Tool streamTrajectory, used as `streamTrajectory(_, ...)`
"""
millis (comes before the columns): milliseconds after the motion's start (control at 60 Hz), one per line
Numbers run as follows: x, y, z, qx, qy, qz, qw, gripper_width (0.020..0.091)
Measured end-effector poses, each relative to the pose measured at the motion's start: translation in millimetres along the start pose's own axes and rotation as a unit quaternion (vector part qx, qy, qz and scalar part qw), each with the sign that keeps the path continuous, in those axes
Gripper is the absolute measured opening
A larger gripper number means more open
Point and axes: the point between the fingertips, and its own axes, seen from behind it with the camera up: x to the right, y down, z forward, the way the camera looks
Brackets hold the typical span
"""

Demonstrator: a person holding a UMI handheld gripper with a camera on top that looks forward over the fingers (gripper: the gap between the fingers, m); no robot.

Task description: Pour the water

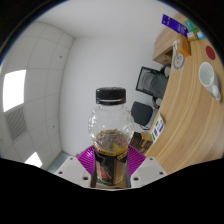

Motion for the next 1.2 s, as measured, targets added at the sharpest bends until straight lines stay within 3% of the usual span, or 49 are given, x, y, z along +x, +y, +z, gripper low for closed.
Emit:
streamTrajectory(100,23,-59,-2,0.014,-0.039,0.157,0.987,0.0386)
streamTrajectory(233,76,-114,-9,0.033,-0.047,0.285,0.957,0.0388)
streamTrajectory(400,140,-140,-12,0.040,-0.036,0.405,0.913,0.0388)
streamTrajectory(567,157,-139,-15,0.016,-0.012,0.404,0.915,0.0387)
streamTrajectory(733,133,-156,-20,-0.027,0.022,0.239,0.970,0.0389)
streamTrajectory(883,113,-232,-36,-0.004,0.069,-0.055,0.996,0.0390)
streamTrajectory(1017,113,-318,-69,0.040,0.122,-0.303,0.944,0.0391)
streamTrajectory(1200,182,-372,-101,0.046,0.230,-0.498,0.834,0.0388)
